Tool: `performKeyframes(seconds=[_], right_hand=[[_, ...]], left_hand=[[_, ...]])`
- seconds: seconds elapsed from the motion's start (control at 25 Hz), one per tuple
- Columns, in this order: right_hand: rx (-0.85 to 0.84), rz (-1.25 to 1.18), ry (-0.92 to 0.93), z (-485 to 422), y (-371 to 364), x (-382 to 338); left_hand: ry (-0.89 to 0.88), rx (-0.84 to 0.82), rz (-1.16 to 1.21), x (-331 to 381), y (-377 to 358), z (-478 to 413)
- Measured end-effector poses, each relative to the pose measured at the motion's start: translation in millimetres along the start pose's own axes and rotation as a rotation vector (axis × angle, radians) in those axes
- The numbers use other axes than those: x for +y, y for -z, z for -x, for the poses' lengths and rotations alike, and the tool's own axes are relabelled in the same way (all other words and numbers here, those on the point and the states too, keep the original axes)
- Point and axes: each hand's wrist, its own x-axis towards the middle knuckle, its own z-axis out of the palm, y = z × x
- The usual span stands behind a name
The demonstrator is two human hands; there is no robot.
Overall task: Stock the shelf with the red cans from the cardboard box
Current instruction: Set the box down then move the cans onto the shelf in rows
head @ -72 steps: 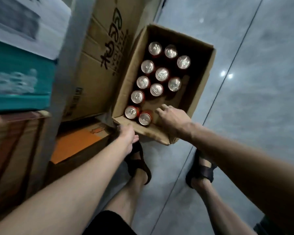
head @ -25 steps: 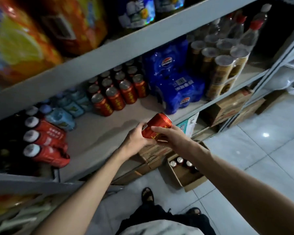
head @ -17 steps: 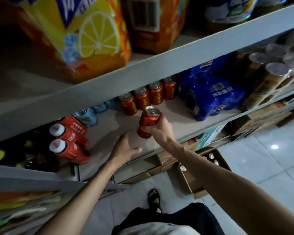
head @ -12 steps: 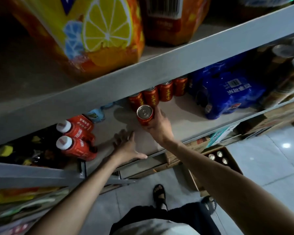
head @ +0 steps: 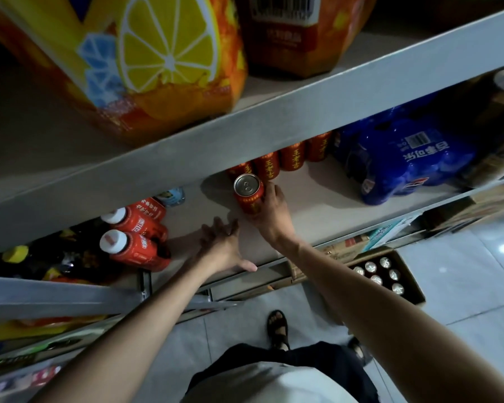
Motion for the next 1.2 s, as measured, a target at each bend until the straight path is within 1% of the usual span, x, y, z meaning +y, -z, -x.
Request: performKeyframes(seconds=[0.24, 0.48, 0.84, 0.96, 1.04, 1.08, 1.12, 1.2], right_hand=[[0.015, -0.112, 0.000, -15.7, -4.9, -9.2], [0.048, -0.069, 0.023, -21.6, -11.0, -4.4], [-0.023, -0.075, -0.070, -20.3, -7.1, -9.4], [-0.091, -0.051, -0.143, -4.0, 9.7, -10.9], [-0.101, -0.055, -0.184, 18.5, 33.5, -9.1], [-0.096, -0.066, -0.194, 33.3, 48.2, -4.9], [-0.090, -0.070, -0.194, 49.1, 63.9, 0.4], [-0.045, -0.043, -0.202, 83.6, 99.5, 15.2]], left_hand=[[-0.027, -0.028, -0.004, -2.8, 2.3, -4.8], [-0.027, -0.051, 0.015, -4.9, 1.2, -5.8], [-0.018, -0.075, -0.027, -4.5, 1.9, -10.5], [0.000, -0.138, 0.051, -4.5, 6.4, -8.7], [-0.041, -0.141, 0.106, 3.1, 9.1, -0.9], [-0.078, -0.089, 0.128, 12.3, 9.3, 5.9], [-0.125, 0.018, 0.129, 25.2, 8.4, 14.6], [-0.253, 0.365, 0.057, 60.6, 2.8, 35.0]])
